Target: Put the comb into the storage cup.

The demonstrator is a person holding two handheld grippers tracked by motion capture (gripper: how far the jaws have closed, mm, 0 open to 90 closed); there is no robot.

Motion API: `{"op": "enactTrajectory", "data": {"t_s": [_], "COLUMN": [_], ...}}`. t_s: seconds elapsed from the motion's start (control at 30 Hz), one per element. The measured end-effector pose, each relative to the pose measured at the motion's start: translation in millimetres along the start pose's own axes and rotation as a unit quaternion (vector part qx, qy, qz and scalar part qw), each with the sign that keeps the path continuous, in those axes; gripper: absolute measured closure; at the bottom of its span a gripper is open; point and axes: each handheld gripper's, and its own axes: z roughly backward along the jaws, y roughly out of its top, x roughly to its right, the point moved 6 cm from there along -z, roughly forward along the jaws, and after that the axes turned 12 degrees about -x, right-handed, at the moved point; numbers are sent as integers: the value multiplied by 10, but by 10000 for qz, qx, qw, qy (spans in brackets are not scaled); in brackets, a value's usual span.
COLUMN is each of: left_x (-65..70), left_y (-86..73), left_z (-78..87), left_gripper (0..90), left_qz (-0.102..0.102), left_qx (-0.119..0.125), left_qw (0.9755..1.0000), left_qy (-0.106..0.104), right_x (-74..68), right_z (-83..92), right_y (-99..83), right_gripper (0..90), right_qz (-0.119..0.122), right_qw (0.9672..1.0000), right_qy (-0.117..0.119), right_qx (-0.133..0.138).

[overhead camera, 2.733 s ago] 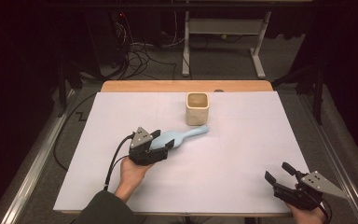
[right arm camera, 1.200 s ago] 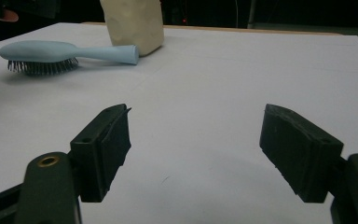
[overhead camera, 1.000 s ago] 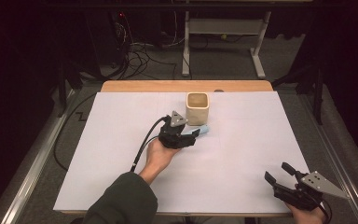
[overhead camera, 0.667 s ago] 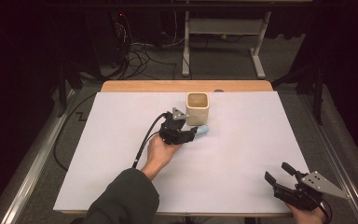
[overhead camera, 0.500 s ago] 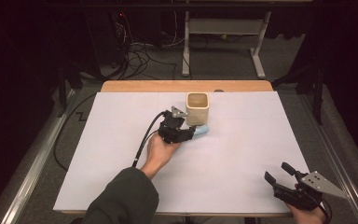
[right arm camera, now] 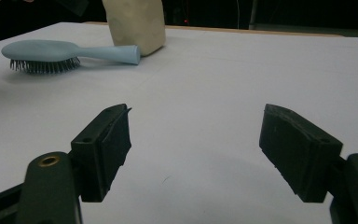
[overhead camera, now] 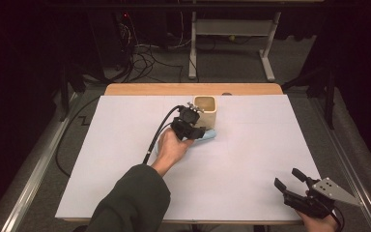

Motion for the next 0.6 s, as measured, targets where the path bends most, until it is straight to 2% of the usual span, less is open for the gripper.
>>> {"op": "enactTrajectory", "data": {"t_s": [0.2,0.27,0.33,0.6], "left_x": [-1,1,1,-43], "left_y": [66,80,87,105], "left_z": [-83,-121,-156,-320], "left_gripper": [657,730,764,870], "left_qz": [-70,-135,-159,-13], "left_qx": [-441,-568,-667,-960], "left_qw": [9990,9983,9976,9954], "left_qy": [-39,-8,16,26], "right_x": [0,-1,-1,-4], "right_z": [1,2,3,2], "right_y": [2,1,2,1], "right_gripper": [250,250,251,252], "right_qz": [14,13,22,36], "right_qw": [10000,10000,10000,10000], "right_qy": [2,2,-1,12], "right_qx": [8,7,12,2]}}
